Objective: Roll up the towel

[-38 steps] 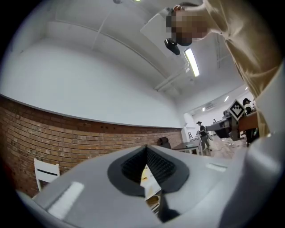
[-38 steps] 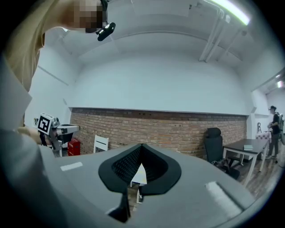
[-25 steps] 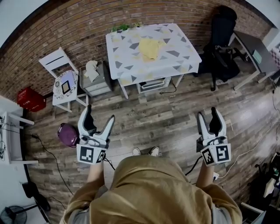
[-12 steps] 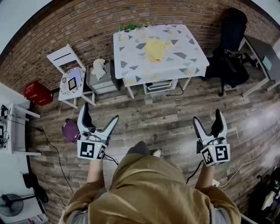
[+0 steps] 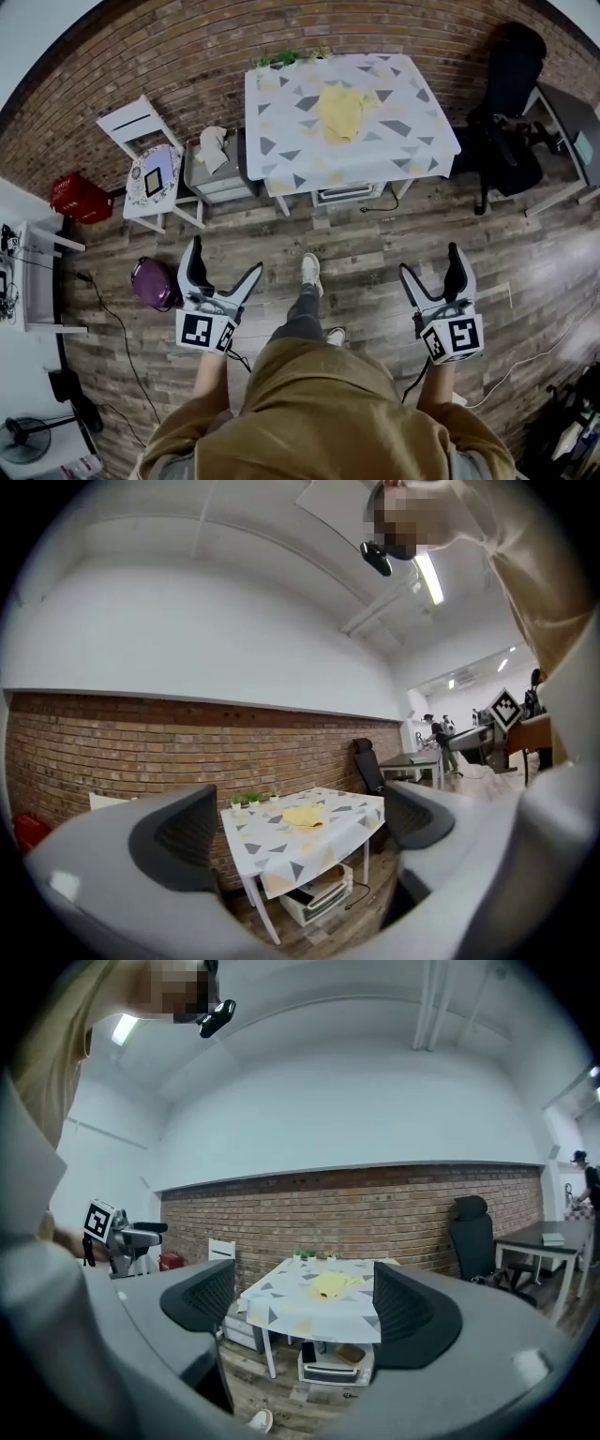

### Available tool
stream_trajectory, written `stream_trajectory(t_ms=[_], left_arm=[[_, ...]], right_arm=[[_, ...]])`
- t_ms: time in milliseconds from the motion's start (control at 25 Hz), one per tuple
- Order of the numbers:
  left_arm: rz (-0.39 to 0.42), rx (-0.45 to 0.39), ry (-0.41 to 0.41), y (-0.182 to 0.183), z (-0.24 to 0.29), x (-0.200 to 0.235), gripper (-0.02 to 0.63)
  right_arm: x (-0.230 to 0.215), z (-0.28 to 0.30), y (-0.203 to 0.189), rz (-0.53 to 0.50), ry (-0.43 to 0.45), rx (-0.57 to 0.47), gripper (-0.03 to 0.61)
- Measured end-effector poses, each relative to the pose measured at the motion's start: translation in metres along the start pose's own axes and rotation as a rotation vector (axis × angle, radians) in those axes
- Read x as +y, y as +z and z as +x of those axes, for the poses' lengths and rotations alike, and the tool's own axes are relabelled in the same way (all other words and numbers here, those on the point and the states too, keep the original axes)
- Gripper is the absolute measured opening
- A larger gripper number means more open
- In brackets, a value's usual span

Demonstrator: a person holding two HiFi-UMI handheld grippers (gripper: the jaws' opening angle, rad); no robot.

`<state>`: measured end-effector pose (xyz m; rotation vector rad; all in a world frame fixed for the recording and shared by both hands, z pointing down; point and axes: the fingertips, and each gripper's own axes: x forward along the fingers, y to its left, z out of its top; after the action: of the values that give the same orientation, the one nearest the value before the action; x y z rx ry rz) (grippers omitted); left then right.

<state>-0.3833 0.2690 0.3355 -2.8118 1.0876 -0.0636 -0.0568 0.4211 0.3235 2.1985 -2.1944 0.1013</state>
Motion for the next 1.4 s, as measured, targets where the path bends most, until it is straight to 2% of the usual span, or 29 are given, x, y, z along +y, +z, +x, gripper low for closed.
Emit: stream_trajectory(t_ms=[240,400,560,720,880,1000,1160,1280,1400], left_arm=[[-0.014,-0.006,-0.064,-0.018,0.093,0.018,0.583],[-0.077,0.018,-0.077,-0.045,0.164,0.048,0.583],[-0.079,0.008,-0.107,-0.044,0.238,0.081,0.583],[-0.063,-0.001,-0.177,-0.038,0.299,0.093,0.581],[-0.079,-0.022,-0.244,-0.040,0.347,0.098,0.581],[-0.108,-0.014,-0.293,-0.040,0.374,0.087,0.581],[-0.104,-0.004,-0.348,-0.041,0.404,0.069,0.581],[-0.063,-0.011,-0.351,-0.037,0.422,0.067,0.581],[-0.063,0.036,-0.300,-0.038,0.435,0.073,0.581]], right_arm=[[-0.024,0.071,-0.004,-0.002,-0.005,0.051,0.436],[-0.041,0.146,-0.006,-0.007,0.001,0.102,0.436],[-0.053,0.223,0.017,-0.045,0.018,0.107,0.436],[-0.066,0.274,0.031,-0.051,-0.003,0.116,0.436],[-0.072,0.296,0.037,-0.072,-0.036,0.144,0.436],[-0.087,0.299,0.041,-0.080,-0.079,0.159,0.436],[-0.114,0.303,0.041,-0.071,-0.123,0.160,0.436],[-0.131,0.320,0.036,-0.055,-0.107,0.170,0.436],[-0.146,0.351,0.027,-0.068,-0.036,0.183,0.436]])
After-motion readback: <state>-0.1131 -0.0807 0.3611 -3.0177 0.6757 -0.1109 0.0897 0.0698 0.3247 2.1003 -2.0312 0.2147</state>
